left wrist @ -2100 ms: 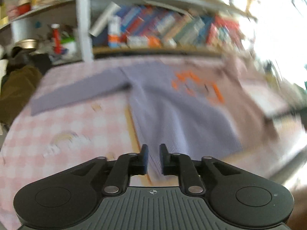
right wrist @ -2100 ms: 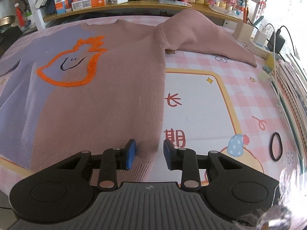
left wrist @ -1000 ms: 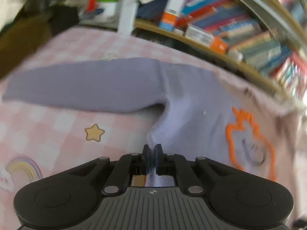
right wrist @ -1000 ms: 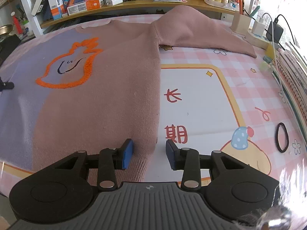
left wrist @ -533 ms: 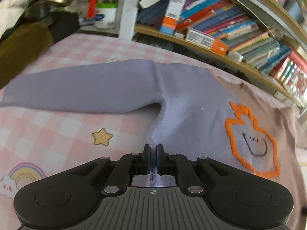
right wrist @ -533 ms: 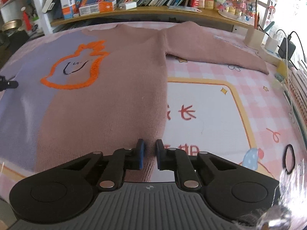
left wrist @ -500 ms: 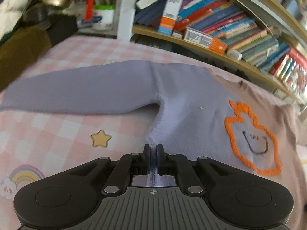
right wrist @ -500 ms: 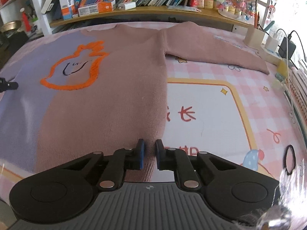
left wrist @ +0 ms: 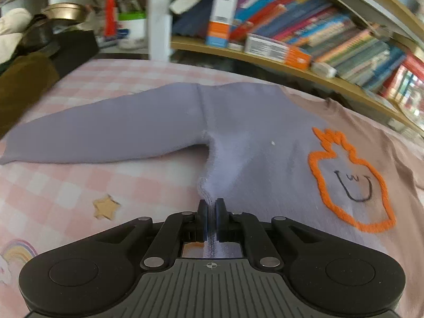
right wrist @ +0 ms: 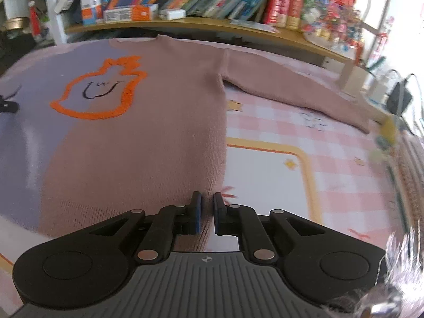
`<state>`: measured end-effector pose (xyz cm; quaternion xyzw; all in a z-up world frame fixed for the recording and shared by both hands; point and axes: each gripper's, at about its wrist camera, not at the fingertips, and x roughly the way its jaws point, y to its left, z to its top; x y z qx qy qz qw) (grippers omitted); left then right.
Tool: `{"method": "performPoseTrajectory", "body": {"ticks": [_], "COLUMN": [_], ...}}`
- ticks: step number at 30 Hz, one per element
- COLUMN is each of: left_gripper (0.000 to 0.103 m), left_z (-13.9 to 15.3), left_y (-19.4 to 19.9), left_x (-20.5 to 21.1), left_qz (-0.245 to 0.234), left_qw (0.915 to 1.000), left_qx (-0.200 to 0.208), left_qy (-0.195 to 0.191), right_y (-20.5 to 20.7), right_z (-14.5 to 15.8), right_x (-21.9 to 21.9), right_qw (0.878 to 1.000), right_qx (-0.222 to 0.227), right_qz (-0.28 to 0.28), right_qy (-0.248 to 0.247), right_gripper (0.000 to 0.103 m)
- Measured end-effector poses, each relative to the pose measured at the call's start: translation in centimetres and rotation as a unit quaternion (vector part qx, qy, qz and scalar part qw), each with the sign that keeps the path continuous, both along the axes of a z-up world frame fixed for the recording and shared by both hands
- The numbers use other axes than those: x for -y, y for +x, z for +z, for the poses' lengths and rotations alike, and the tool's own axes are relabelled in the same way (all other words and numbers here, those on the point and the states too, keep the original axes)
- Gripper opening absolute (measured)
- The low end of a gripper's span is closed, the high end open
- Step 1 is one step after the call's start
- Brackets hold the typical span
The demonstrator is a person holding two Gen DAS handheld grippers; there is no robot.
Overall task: Fold clothes
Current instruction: 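Grasp the lavender sweater hem with the left gripper while the right grasps pink sweater hem, then pull both hems apart to straighten the sweater, then open both grippers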
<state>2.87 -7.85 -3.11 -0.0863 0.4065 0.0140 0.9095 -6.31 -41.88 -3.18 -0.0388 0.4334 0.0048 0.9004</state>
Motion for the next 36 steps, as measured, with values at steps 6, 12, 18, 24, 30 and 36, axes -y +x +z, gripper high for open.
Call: {"method": "performPoseTrajectory", "body": {"ticks": [6, 12, 18, 24, 30, 36], "left_gripper": [0.006, 0.006, 0.027, 0.033, 0.033, 0.005], "left_z": [-0.2, -0.3, -0.2, 0.7, 0.4, -0.2], "left_y": [0.1, 1.7, 1.4, -2.8, -7.8, -9.3], "left_x": [-1.7, -3.2, -3.3, -3.6, -4.4, -4.7], "left_qz": [0.030, 0.047, 0.053, 0.034, 0.040, 0.053], "left_qw": [0.9995, 0.9988, 0.9983, 0.9994, 0.9982, 0.9965], "left_qx": [0.003, 0.005, -0.007, -0.002, -0.004, -0.001], "left_qy": [-0.007, 0.013, 0.020, 0.005, -0.044, -0.065], "right_y": [-2.1, -1.9, -1.6, -2.0, -3.4, -3.5], "right_z": [0.5, 0.2, 0.3, 0.3, 0.1, 0.1], "right_x": [-0.2, -2.7, -3.0, -2.5, -1.2, -2.3], "right_qw": [0.997, 0.996, 0.995, 0.995, 0.995, 0.996], "right_qx": [-0.037, -0.026, -0.029, -0.031, -0.027, -0.024], "right_qz": [0.039, 0.062, 0.055, 0.041, 0.007, 0.013], "right_qy": [0.053, 0.062, 0.077, 0.087, 0.098, 0.087], "right_gripper": [0.008, 0.008, 0.009, 0.014, 0.017, 0.009]}}
